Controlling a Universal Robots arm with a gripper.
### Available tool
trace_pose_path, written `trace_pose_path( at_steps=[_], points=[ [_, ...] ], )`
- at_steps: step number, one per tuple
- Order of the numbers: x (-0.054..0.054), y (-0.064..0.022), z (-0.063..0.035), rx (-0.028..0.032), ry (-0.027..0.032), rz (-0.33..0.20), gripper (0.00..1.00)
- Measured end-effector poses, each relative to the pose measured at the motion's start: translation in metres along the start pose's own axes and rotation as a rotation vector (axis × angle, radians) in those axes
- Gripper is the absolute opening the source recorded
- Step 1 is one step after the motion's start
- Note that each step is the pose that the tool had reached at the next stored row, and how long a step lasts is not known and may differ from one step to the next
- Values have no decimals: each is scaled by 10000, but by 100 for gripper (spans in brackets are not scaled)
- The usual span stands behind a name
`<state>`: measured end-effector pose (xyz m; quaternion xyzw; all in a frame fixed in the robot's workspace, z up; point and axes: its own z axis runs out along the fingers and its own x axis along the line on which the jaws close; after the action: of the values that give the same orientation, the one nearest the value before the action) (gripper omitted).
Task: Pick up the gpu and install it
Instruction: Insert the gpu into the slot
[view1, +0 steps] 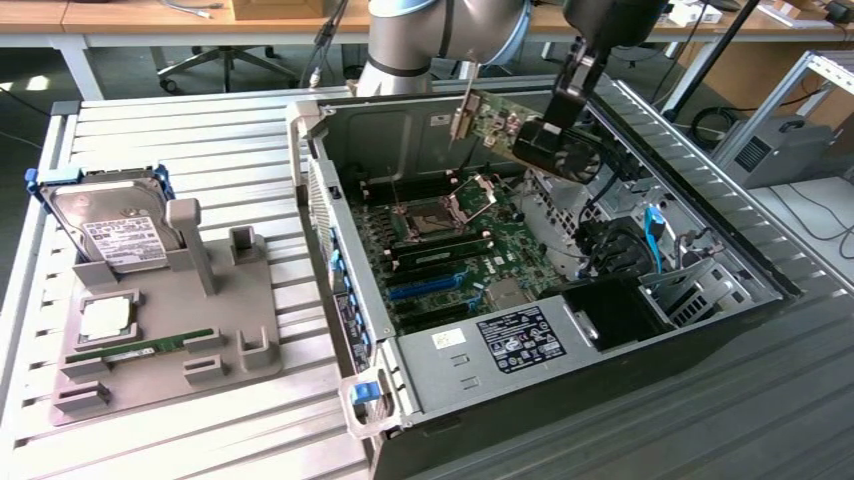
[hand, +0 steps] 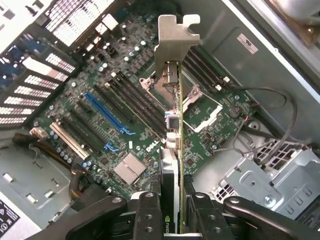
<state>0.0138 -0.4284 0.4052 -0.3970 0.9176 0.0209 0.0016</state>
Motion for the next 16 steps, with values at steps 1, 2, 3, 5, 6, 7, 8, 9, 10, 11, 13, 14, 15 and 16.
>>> trace_pose_path(
  at_steps=[1,2,3,5,6,7,8,9,10,11,13,14,15,16],
  points=[
    [0,0,1,-5,9,-228,27],
    [0,0,1,-8,15,-397,27],
    [0,0,2,-13,23,-637,27],
    [0,0,4,-21,39,-1061,27],
    [0,0,4,-25,47,-1258,27],
    [0,0,5,-29,53,-1447,27],
    [0,0,6,-32,60,-1628,27],
    [0,0,7,-37,70,-1867,27],
    [0,0,7,-40,77,-2051,27],
    [0,0,9,-48,91,-2438,27],
    [0,0,11,-59,111,-2999,27],
    [0,0,12,-62,118,-3186,27],
    [0,-1,13,-66,125,-3370,27],
    [0,-1,13,-69,132,-3545,27]
  ],
)
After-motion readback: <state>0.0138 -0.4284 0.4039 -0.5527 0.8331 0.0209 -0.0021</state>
